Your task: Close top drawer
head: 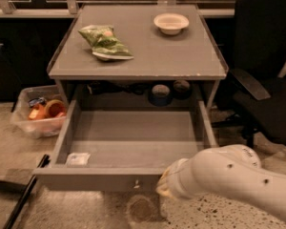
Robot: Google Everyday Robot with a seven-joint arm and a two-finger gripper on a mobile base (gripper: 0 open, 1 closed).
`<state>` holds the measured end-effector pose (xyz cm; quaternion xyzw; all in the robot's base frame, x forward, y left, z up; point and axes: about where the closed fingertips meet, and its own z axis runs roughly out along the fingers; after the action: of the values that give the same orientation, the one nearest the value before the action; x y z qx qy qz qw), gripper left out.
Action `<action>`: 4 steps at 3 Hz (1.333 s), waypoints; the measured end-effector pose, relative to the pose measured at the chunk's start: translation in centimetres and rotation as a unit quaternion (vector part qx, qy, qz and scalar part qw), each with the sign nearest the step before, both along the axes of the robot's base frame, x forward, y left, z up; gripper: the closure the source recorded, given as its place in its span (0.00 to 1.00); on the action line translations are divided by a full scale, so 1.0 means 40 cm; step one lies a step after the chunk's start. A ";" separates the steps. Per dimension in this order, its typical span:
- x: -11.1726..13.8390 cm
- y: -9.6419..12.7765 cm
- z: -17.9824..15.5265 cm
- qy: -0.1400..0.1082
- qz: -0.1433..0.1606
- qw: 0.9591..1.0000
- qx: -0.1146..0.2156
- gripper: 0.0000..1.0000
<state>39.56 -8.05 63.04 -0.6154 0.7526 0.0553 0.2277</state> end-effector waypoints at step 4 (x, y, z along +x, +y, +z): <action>0.132 0.043 0.034 -0.018 0.029 0.999 -0.007 0.00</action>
Offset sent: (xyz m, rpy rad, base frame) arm 0.1419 0.0384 0.0333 -0.0399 -0.1183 0.1497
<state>44.85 -6.34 64.40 -0.6392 0.7307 0.0453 0.2353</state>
